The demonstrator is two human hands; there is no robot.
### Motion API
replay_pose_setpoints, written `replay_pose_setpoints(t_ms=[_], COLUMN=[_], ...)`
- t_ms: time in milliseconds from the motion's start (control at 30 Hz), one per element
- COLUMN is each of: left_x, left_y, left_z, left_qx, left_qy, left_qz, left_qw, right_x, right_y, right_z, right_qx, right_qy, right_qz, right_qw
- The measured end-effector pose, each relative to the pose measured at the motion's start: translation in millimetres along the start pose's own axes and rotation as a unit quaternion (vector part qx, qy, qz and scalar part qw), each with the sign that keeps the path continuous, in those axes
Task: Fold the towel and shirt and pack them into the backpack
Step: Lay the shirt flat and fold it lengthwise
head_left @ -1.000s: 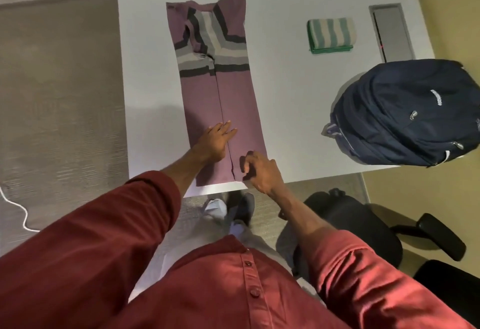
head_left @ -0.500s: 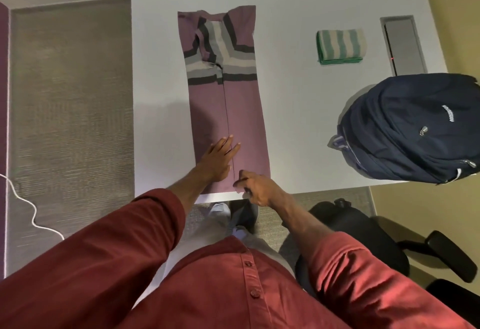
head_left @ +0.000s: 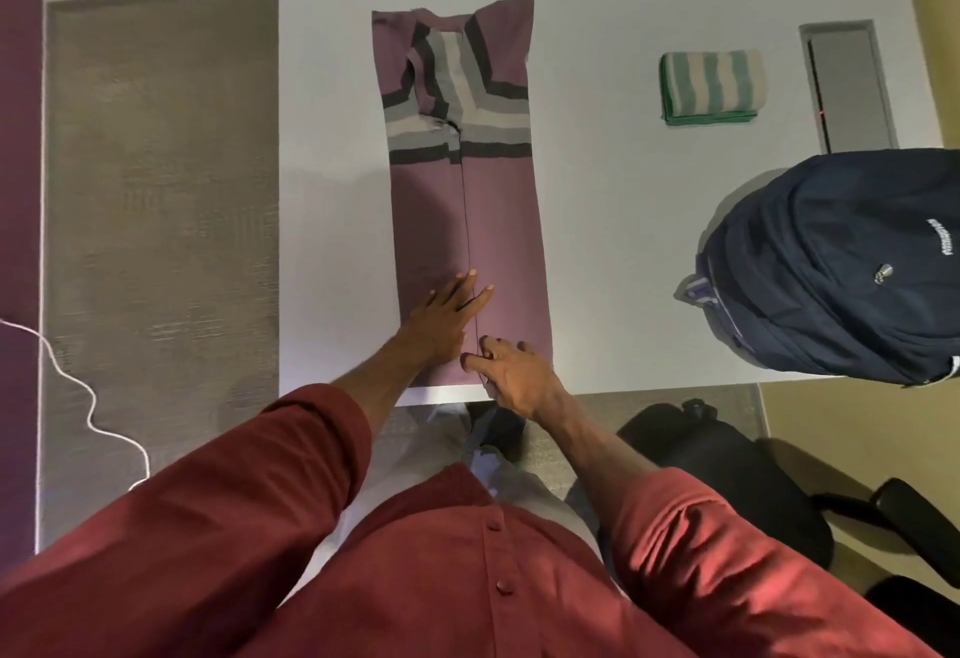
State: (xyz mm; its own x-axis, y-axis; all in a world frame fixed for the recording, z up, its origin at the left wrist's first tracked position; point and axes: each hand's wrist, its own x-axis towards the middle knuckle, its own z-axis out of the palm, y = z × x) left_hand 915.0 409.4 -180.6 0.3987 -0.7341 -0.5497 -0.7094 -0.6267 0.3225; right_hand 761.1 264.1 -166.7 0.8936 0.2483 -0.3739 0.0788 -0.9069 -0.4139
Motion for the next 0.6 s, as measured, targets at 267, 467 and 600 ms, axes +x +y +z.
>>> replay_pose_setpoints(t_ms=[267,467,600], left_x=[-2,-6,-8], left_y=[6,10,14], left_z=[1,2,7], left_qx=[-0.012,0.009,0.017], left_qy=[0.001,0.027,0.024], left_qz=[-0.008,-0.004,0.005], left_qw=[1.000,1.000,1.000], right_x=[-14,-22,-16], right_y=[13,23,32], right_z=[-12,-10,-19], right_qx=[0.095,0.108,0.076], right_qy=[-0.018,0.053,0.079], right_qz=[-0.008,0.076,0.075], right_qw=[0.995,0.990,0.991])
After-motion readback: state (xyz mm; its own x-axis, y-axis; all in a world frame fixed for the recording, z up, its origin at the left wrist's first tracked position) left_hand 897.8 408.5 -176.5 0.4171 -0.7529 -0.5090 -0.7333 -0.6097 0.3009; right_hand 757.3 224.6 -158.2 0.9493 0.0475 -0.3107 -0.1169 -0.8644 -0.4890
